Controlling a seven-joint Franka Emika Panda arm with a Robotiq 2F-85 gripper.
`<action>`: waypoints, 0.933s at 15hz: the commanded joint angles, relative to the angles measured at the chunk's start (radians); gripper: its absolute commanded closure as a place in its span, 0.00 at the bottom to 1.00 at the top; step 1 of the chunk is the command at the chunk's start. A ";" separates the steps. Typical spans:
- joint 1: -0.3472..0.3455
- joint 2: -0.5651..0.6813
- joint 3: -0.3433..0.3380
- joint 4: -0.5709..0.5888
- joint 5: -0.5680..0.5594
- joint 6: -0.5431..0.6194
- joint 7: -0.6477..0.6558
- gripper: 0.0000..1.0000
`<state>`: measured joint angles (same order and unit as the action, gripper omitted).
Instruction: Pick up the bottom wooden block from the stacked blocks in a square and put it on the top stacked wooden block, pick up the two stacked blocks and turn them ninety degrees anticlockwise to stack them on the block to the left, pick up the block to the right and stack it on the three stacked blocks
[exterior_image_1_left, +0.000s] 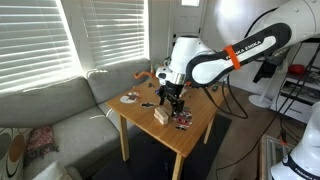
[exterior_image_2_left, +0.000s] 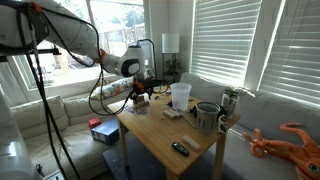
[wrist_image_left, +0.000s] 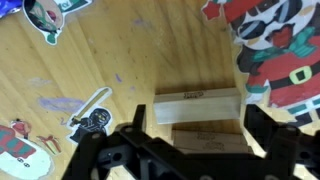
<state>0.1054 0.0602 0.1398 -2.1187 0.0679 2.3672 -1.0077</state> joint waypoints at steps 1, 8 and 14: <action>-0.008 0.027 -0.003 0.032 0.008 -0.008 -0.063 0.00; -0.013 0.064 0.004 0.062 0.019 -0.019 -0.110 0.05; -0.014 0.057 0.005 0.078 0.040 -0.059 -0.086 0.40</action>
<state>0.0990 0.1123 0.1400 -2.0616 0.0783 2.3429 -1.0884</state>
